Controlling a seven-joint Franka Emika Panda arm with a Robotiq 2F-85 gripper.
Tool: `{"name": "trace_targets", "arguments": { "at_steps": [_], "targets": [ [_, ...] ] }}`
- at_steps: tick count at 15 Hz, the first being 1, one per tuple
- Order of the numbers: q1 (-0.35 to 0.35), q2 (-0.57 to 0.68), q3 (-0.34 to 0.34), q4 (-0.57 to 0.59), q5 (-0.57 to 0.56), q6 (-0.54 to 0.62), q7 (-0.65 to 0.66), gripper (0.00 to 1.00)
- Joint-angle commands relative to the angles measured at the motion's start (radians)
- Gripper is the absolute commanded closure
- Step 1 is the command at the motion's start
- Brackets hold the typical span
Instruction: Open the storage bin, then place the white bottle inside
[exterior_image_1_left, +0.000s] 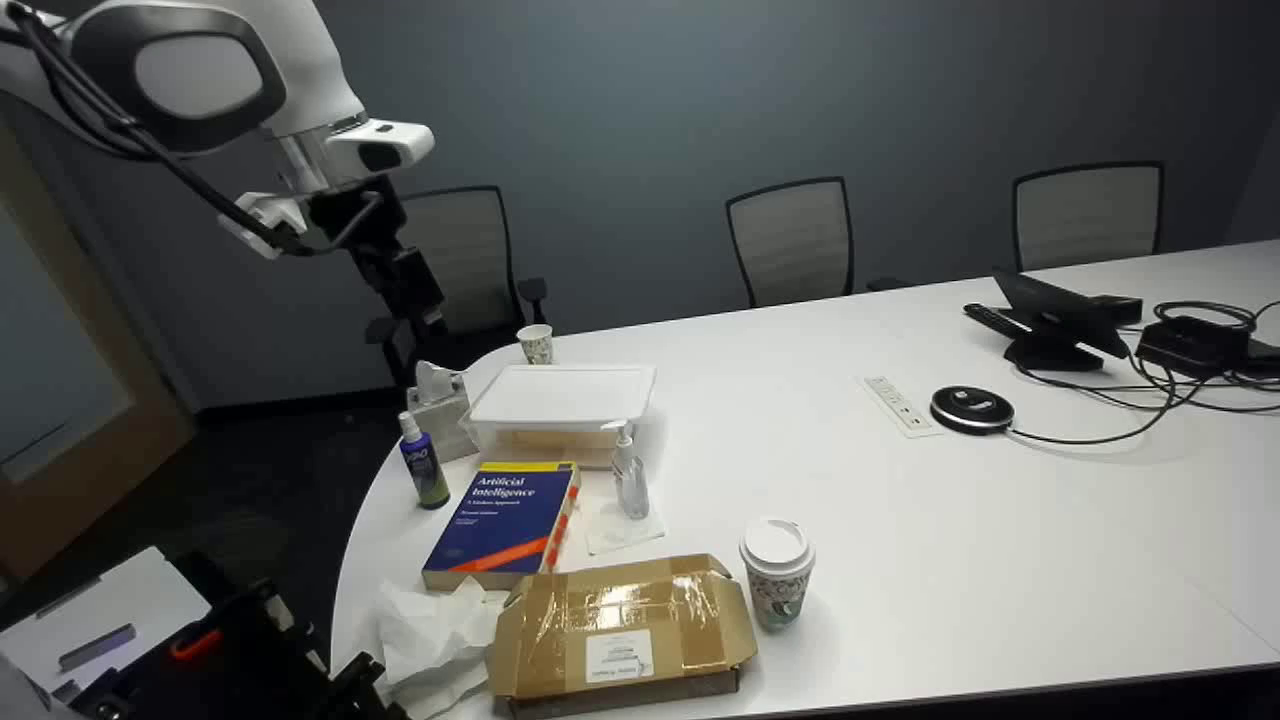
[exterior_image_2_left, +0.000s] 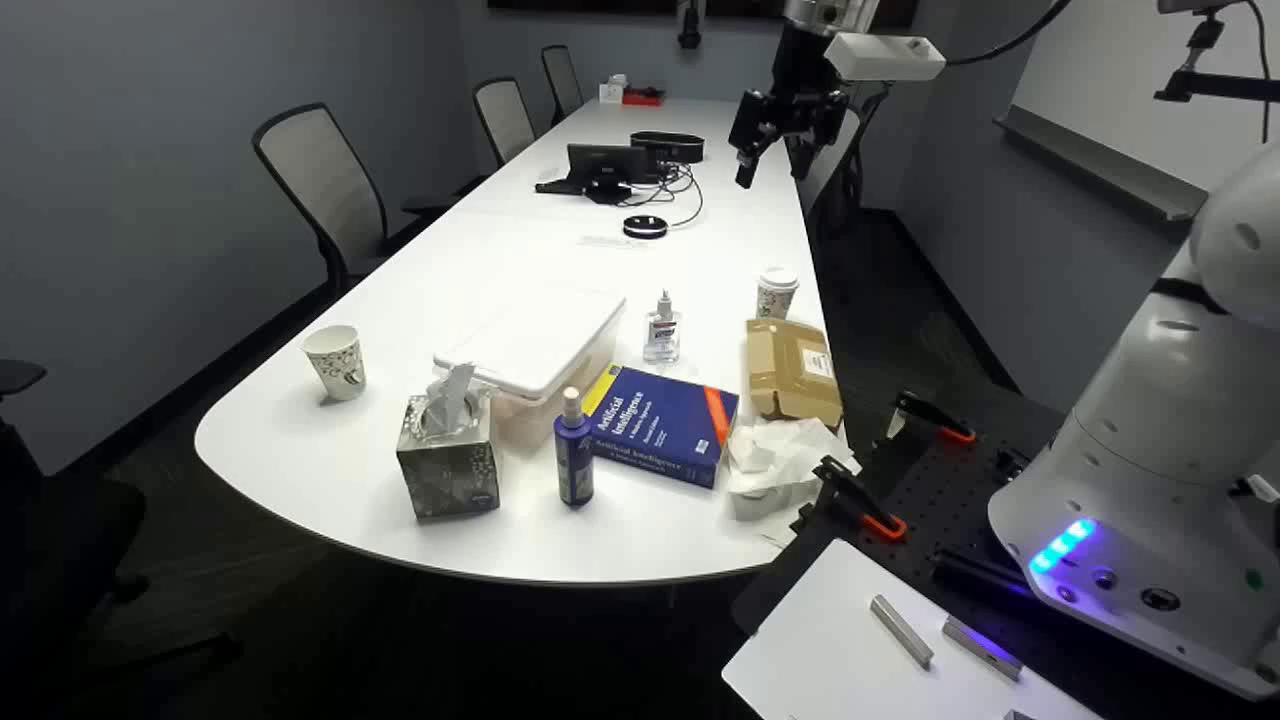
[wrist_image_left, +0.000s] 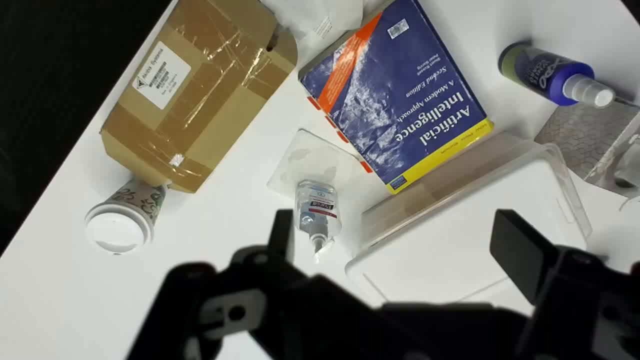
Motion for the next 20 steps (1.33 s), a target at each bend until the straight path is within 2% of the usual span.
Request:
{"name": "trace_targets", "arguments": {
  "at_steps": [1,3,7,11,13,15,20],
  "targets": [
    [-0.001,0.000,0.001,0.002,0.001,-0.003,-0.001,0.00],
    [-0.001,0.000,0.001,0.002,0.001,-0.003,-0.001,0.00],
    [-0.021,0.106,0.065,0.119,-0.076,-0.021,0.089,0.00],
    [-0.033,0.276,0.166,0.311,-0.257,-0.071,0.264,0.00],
    [-0.011,0.392,0.192,0.422,-0.346,-0.109,0.329,0.00],
    [0.033,0.525,0.192,0.530,-0.408,-0.143,0.331,0.00],
    [0.166,0.843,0.149,0.785,-0.379,-0.148,0.193,0.00]
  ]
}}
